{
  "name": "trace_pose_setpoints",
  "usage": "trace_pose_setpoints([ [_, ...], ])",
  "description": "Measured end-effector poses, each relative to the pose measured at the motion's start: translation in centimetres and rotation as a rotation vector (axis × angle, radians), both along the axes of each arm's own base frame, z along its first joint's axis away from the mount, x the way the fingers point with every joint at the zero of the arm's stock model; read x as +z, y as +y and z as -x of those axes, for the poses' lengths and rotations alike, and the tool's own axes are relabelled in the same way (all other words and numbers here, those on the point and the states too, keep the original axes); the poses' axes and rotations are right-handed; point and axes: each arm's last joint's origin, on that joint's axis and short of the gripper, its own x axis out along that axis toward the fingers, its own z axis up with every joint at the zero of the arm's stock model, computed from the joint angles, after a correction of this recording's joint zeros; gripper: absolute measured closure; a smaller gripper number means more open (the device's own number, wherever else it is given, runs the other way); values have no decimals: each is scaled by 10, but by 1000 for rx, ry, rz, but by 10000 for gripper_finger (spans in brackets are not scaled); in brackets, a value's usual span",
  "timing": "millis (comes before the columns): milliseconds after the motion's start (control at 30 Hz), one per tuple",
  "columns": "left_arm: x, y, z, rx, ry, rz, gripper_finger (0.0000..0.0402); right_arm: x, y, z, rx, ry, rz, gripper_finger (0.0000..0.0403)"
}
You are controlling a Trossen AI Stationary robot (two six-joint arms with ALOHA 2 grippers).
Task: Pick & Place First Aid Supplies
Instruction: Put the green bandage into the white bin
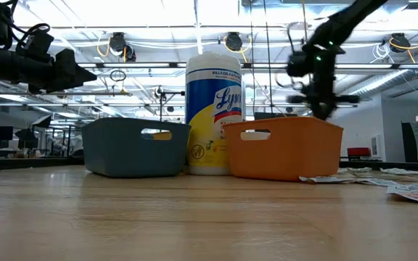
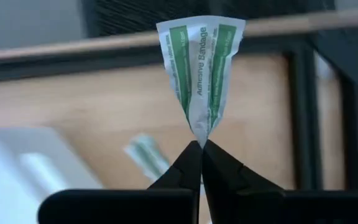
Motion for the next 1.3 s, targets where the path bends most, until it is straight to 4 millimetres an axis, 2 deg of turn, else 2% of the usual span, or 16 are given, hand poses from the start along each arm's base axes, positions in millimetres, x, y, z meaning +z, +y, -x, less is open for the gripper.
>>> trace_pose_setpoints([
  [200, 0, 0, 0, 0, -1, 0, 73, 26, 12, -47, 194, -47, 79, 402],
  [367, 0, 0, 0, 0, 0, 0, 73, 33, 33, -83, 334, -89, 103, 402],
  [500, 0, 0, 0, 0, 0, 0, 82, 27, 49, -105, 421, -112, 90, 402],
  [700, 0, 0, 0, 0, 0, 0, 93, -1, 60, -131, 513, -55, 43, 402],
  [1000, 0, 0, 0, 0, 1, 0, 79, -46, 56, -151, 603, 25, -36, 403],
  [1167, 0, 0, 0, 0, 1, 0, 70, -53, 55, -152, 618, 45, -54, 392],
  [1300, 0, 0, 0, 0, 0, 0, 70, -53, 54, -151, 664, 19, -83, 367],
])
